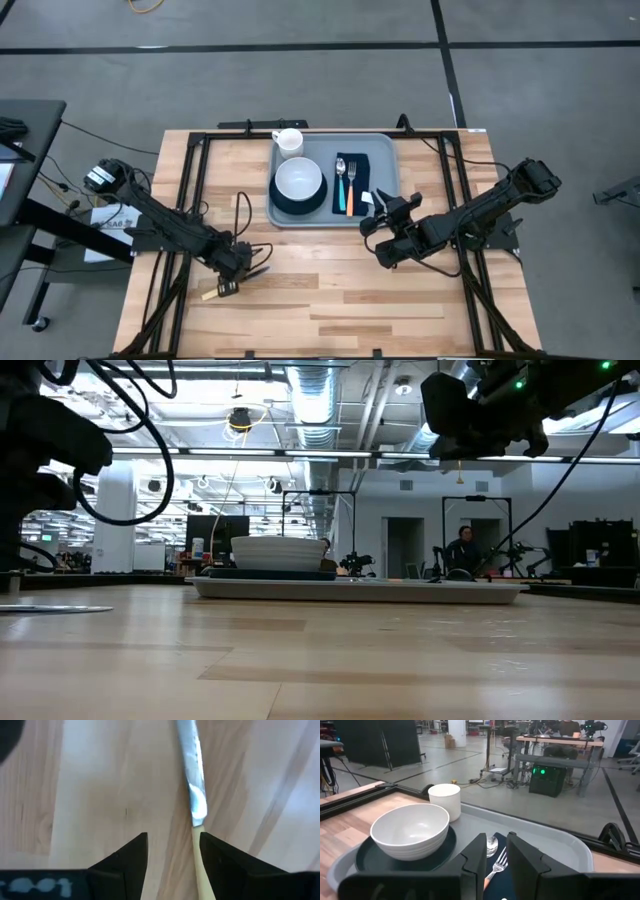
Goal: Set up tray
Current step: Put the knife on the black table napkin on the gray serving tray
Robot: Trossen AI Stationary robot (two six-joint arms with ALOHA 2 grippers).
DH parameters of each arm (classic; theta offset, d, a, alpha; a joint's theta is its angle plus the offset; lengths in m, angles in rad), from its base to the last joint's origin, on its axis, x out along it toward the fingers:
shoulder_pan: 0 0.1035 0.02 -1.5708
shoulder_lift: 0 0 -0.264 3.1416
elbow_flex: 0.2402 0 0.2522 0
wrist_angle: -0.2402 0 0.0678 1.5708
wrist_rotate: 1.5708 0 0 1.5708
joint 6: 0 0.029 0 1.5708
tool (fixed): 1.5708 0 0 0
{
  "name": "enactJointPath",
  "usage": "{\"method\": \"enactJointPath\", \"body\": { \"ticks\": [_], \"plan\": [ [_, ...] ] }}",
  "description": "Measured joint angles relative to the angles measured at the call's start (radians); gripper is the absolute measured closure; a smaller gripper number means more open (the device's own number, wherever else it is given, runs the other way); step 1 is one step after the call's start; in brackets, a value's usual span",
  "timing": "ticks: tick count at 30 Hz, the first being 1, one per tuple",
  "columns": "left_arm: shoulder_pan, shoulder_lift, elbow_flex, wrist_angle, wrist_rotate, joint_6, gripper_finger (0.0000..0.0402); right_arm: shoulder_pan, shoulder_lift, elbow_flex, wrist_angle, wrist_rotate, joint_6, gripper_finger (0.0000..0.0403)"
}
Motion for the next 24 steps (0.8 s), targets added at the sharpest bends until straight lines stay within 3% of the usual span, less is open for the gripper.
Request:
{"method": "enactJointPath", "body": {
  "ticks": [5, 10, 24],
  "plan": [
    [-0.001, 0.036, -0.007, 0.023, 0.024, -0.101, 0.0234, 0.0, 0.0, 0.0, 0.0, -0.008, 0.0, 0.0336],
    [-0.002, 0.082, -0.007, 0.072, 0.055, -0.106, 0.0234, 0.0, 0.0, 0.0, 0.0, -0.008, -0.001, 0.0336],
    [-0.013, 0.087, -0.007, 0.113, 0.078, -0.233, 0.0234, 0.0, 0.0, 0.0, -0.002, -0.01, -0.002, 0.0336]
  ]
}}
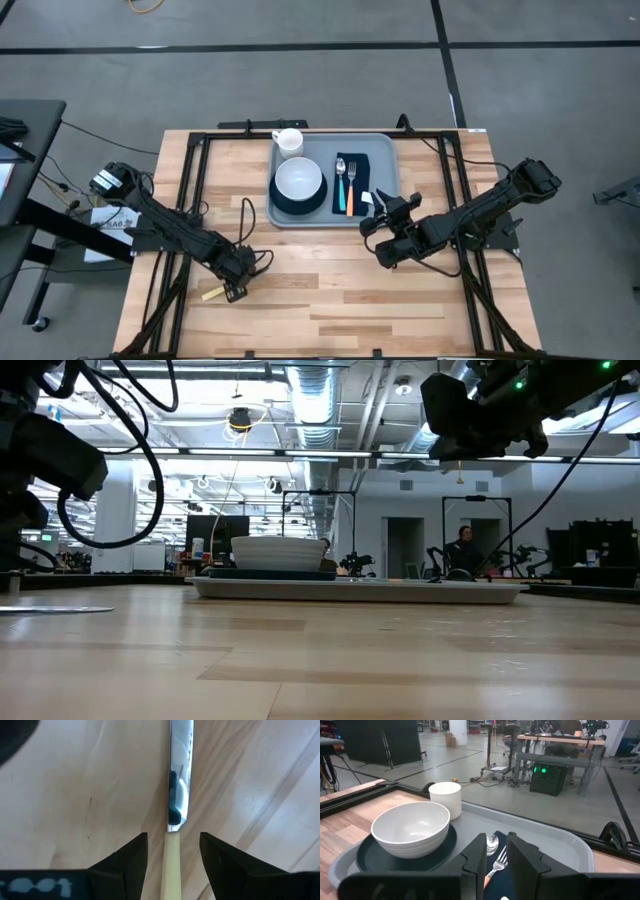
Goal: Set up tray
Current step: Put the knife on the black table napkin on the gray serving tray
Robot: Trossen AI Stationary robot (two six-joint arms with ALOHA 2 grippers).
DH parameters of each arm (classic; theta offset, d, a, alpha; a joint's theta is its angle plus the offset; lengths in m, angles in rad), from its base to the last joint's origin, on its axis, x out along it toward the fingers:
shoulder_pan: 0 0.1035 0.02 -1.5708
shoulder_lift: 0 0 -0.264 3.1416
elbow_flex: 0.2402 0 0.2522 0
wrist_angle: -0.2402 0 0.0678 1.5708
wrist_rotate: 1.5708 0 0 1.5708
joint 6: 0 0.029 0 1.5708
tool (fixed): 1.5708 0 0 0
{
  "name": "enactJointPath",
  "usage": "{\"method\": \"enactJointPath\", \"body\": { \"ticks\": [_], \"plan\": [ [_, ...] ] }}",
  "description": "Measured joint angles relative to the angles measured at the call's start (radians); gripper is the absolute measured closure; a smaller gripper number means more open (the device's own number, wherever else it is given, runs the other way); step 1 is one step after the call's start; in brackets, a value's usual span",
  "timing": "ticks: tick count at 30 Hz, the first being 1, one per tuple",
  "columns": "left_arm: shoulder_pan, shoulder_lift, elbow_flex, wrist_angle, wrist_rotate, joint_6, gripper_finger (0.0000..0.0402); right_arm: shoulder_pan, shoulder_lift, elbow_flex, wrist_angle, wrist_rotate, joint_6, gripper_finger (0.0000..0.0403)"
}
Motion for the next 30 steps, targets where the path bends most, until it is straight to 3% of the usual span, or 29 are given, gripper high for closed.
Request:
{"method": "enactJointPath", "body": {
  "ticks": [10, 22, 30],
  "plan": [
    [-0.034, 0.0, 0.0, -0.007, -0.106, 0.027, 0.0234, 0.002, 0.0, 0.0, 0.0, -0.007, 0.0, 0.0336],
    [-0.035, 0.0, 0.0, -0.036, -0.076, -0.006, 0.0234, 0.002, 0.0, 0.0, 0.002, -0.046, -0.042, 0.0336],
    [-0.034, 0.109, 0.006, 0.002, 0.009, 0.045, 0.0234, 0.002, 0.0, 0.0, 0.004, -0.049, -0.042, 0.0336]
  ]
}}
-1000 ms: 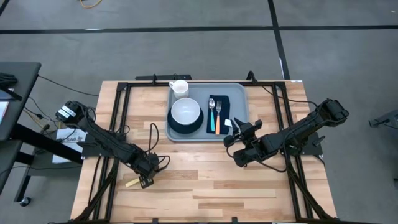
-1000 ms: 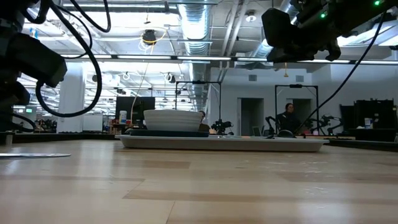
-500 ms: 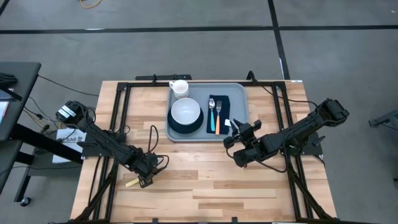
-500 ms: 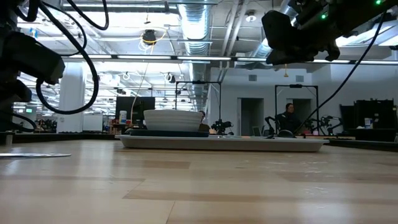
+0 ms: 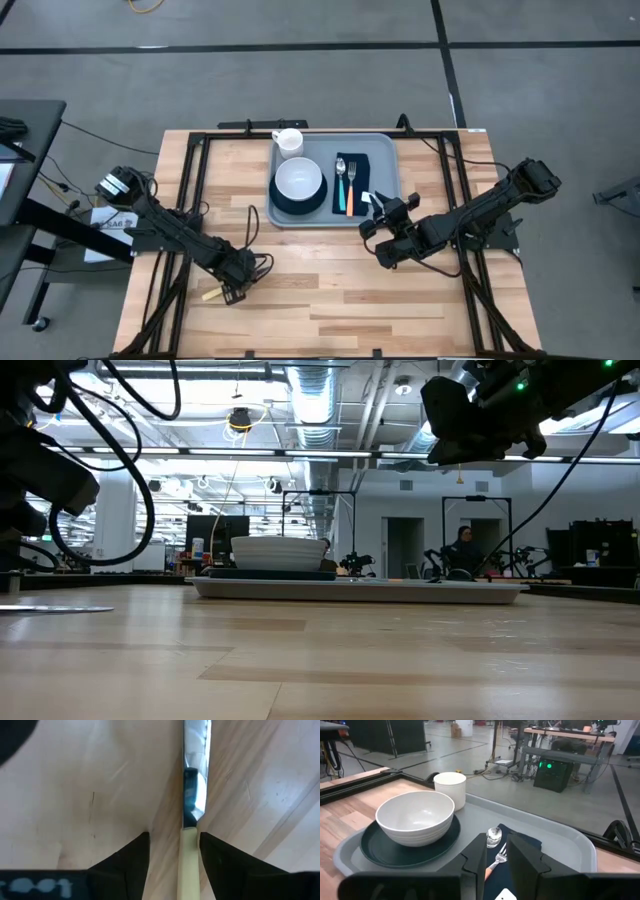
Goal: Set up tray
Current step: Put the knife on the black table napkin on the gray serving tray
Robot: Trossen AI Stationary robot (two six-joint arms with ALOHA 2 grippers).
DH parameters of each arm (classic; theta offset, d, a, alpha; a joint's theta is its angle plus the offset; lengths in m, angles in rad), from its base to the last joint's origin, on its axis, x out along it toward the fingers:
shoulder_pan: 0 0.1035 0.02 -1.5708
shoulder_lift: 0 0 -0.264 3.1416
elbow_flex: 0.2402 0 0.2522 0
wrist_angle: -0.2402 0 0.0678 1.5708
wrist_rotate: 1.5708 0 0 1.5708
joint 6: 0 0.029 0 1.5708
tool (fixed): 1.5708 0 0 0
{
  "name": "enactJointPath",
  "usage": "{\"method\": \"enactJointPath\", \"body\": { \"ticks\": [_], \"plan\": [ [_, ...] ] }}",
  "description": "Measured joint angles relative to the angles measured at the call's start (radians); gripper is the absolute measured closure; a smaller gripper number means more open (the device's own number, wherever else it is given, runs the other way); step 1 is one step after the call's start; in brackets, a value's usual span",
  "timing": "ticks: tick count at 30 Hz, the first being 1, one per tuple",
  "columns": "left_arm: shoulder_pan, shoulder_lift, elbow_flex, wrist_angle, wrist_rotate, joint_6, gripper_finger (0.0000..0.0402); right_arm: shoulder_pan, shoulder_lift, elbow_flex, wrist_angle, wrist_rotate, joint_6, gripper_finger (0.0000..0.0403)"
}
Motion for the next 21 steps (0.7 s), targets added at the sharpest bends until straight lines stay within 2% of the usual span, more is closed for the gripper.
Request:
{"method": "enactJointPath", "body": {
  "ticks": [11, 21],
  "plan": [
    [0.017, 0.002, 0.0, -0.009, 0.014, 0.001, 0.0237, 0.0, 0.0, 0.0, 0.004, -0.003, 0.0, 0.0336],
    [0.075, 0.006, 0.005, -0.071, 0.036, 0.096, 0.0279, 0.0, 0.0, 0.0, 0.004, -0.003, 0.0, 0.0336]
  ]
}}
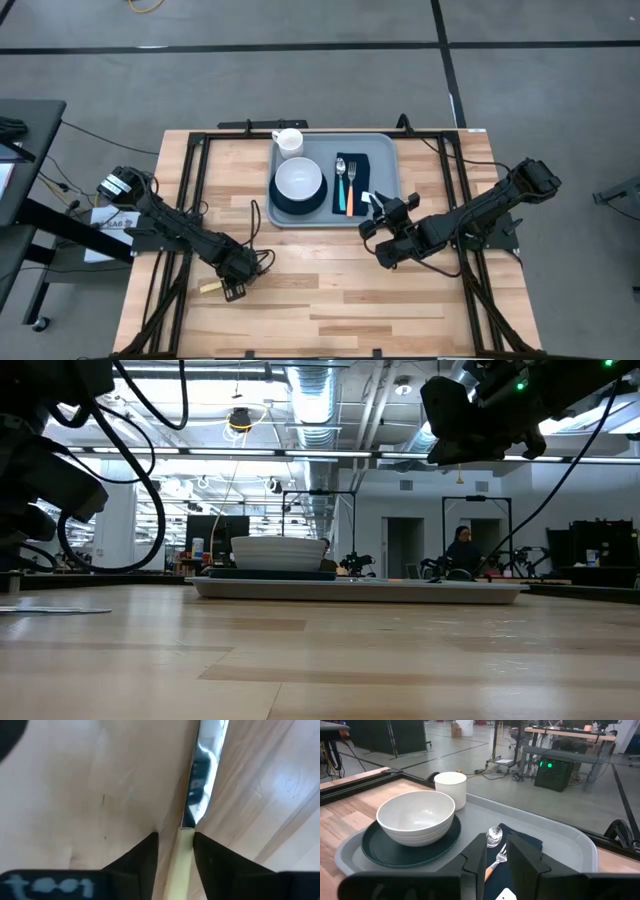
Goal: Set up tray
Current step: Put the knife on the black table napkin on the gray serving tray
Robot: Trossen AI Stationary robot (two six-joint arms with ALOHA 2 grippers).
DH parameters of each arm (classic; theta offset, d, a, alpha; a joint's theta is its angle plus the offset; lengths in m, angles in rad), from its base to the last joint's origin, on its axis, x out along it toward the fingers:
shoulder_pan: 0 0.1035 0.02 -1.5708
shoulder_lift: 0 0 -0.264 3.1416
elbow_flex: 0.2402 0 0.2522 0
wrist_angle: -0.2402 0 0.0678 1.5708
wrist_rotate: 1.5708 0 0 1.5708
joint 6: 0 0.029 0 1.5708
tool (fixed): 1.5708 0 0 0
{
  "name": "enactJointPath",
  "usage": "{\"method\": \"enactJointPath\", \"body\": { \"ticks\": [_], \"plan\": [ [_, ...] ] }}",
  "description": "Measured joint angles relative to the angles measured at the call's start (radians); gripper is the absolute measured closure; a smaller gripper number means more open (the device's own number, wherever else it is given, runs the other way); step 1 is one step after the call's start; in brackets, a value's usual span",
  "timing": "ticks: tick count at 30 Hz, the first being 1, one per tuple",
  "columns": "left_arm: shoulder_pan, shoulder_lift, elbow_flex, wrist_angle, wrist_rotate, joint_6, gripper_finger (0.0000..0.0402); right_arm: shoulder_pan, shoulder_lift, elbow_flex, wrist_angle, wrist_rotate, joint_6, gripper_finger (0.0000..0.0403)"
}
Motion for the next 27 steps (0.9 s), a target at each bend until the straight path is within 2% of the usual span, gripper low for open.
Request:
{"method": "enactJointPath", "body": {
  "ticks": [15, 27],
  "plan": [
    [0.096, 0.001, -0.001, -0.037, 0.027, 0.182, 0.0369, 0.0, 0.0, 0.0, 0.0, 0.0, 0.0, 0.0336],
    [0.096, 0.001, 0.014, -0.02, 0.021, 0.359, 0.0372, 0.0, 0.0, 0.0, 0.012, 0.0, 0.0, 0.0336]
  ]
}}
